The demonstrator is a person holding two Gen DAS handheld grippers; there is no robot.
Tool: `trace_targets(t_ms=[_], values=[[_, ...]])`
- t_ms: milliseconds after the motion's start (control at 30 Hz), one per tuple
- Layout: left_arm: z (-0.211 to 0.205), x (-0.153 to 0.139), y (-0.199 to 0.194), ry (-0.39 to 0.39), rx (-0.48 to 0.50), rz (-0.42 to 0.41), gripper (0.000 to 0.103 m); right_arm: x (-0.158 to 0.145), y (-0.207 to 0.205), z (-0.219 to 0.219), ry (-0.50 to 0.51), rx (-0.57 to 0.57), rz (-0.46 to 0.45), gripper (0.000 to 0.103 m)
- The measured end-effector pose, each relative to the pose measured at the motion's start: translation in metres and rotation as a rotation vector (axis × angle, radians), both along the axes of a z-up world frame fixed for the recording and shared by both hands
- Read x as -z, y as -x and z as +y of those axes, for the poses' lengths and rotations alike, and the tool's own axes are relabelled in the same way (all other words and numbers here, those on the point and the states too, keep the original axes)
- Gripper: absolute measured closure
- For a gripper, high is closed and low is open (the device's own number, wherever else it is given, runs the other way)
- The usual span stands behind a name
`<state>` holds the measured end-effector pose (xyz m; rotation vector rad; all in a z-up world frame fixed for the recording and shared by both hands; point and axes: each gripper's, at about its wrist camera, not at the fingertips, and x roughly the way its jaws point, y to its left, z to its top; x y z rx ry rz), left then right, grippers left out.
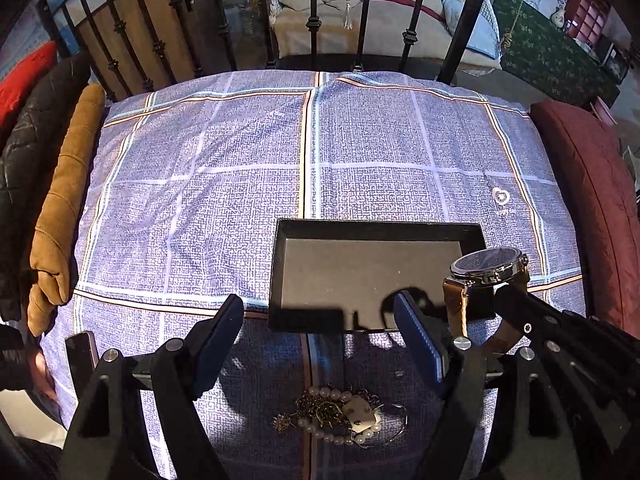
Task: Organize jewelry
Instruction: 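Lift the watch with the right tool and carry it over the black box, then lower the watch into the black box and open the right tool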
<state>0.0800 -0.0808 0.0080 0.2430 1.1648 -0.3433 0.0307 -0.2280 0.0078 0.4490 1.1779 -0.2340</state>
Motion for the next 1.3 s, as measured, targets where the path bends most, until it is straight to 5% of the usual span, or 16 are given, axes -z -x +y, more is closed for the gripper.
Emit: trace_targets(t_ms=[1300], values=[[-0.004,0.015,-0.015,-0.020,-0.012,0.009,0.028,0.025,-0.019,-0.005,0.069,0.015,0.086,0.095]])
